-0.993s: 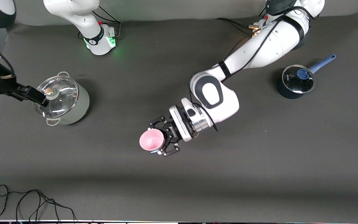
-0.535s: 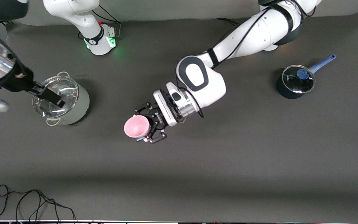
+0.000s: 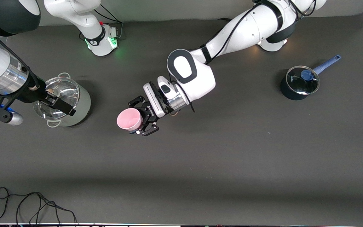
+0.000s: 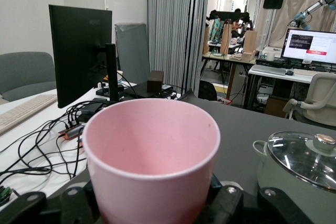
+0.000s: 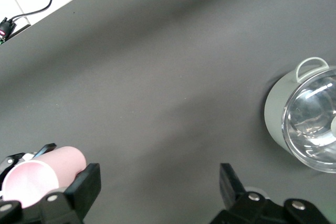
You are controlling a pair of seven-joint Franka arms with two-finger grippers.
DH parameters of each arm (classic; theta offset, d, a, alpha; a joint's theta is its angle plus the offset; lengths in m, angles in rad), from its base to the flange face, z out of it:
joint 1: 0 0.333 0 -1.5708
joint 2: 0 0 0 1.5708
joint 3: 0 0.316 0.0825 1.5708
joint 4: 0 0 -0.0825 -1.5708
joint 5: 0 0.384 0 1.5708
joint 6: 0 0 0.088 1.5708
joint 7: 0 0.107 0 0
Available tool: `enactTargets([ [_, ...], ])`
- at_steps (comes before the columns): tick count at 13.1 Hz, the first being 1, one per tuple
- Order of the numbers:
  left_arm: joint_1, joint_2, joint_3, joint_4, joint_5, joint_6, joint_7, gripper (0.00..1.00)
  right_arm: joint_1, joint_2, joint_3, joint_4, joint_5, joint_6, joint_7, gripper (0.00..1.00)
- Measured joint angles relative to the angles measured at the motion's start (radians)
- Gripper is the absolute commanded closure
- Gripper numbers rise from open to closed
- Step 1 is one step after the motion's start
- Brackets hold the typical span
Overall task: Transfer pink cup from left to right arm
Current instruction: 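Reach the right gripper to the cup rim while the left gripper holds, then grip the cup rim with the right gripper and open the left gripper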
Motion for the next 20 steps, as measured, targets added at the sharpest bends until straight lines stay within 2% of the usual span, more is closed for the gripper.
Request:
enactTargets([
  [3,-0.018,0.006,0.033,0.000,0.000,0.000,-0.010,1.00,0.047,0.012,0.002,0.009,0.000,0.000,0.114,0.00],
  [9,-0.029,0.010,0.045,0.000,0.000,0.000,-0.014,1.00,0.200,0.072,0.004,0.057,0.000,0.000,0.323,0.00],
  [16,-0.029,0.010,0.045,0.003,0.000,0.000,-0.017,1.00,0.205,0.119,0.000,0.050,0.001,0.008,0.338,0.00],
  [20,-0.029,0.010,0.045,0.007,0.000,0.000,-0.018,1.00,0.205,0.169,0.000,0.031,0.028,0.058,0.338,0.00],
])
